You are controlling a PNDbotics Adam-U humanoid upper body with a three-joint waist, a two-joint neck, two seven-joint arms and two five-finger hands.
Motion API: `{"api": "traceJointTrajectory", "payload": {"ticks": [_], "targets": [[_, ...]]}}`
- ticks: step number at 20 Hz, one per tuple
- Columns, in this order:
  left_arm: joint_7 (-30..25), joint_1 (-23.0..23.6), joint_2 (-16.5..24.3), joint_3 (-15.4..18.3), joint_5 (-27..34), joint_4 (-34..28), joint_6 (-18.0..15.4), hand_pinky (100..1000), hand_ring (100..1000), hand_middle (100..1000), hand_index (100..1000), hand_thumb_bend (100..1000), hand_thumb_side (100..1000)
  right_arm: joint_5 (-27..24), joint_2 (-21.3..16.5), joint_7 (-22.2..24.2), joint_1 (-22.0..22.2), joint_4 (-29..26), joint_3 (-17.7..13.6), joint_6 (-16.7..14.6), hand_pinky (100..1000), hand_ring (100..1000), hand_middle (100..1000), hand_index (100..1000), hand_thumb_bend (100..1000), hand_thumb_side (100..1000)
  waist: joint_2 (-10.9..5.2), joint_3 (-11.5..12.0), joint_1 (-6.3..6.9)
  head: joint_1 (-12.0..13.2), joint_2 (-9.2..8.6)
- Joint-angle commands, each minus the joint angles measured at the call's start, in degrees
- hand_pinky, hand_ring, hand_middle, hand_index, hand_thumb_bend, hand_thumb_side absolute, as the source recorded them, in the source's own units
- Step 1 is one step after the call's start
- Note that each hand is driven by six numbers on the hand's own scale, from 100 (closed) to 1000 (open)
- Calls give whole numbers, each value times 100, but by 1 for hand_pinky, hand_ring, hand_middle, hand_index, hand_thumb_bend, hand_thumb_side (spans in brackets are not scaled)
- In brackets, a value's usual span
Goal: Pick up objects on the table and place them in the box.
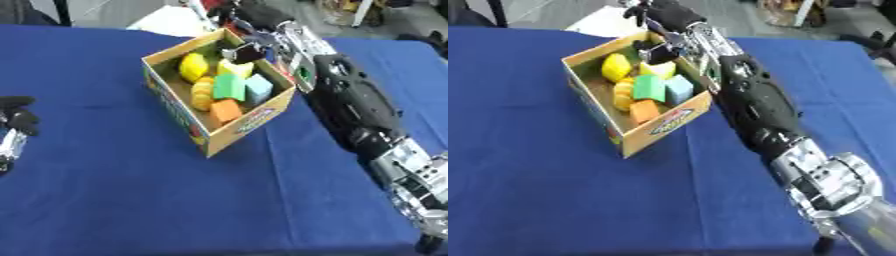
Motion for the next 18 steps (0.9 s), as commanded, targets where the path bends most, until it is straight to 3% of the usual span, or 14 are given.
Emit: {"api": "traceJointTrajectory", "payload": {"ticks": [1,3,5,10,15,18], "targets": [[20,-41,55,44,8,-100,1,764,546,558,806,100,629,-228,-194,287,-47,-377,31,-75,795,814,846,978,158,532,-126,-54,-29,51,-26],[31,-14,48,54,6,-91,4,764,546,558,806,100,630,-484,-335,286,25,-663,27,-34,787,805,837,973,133,516,-138,-125,-25,99,-4],[52,21,38,76,-1,-72,10,764,546,558,805,100,634,-837,-533,205,136,-1035,16,33,762,775,810,961,100,427,-151,-208,-22,153,18],[185,62,-7,149,-4,-61,29,763,548,559,802,100,631,-2151,-1134,-274,796,-2275,-100,422,696,703,759,939,100,340,-150,-438,-20,345,41],[331,87,-54,186,17,-69,45,763,550,561,797,100,633,-3795,-1416,-1178,2098,-3601,-379,1063,621,625,701,910,100,365,-113,-633,-44,587,52],[414,113,-92,199,38,-69,49,760,550,560,789,100,631,-4344,-1290,-1601,2734,-4030,-551,1272,596,604,680,895,100,421,-97,-704,-47,775,68]]}}
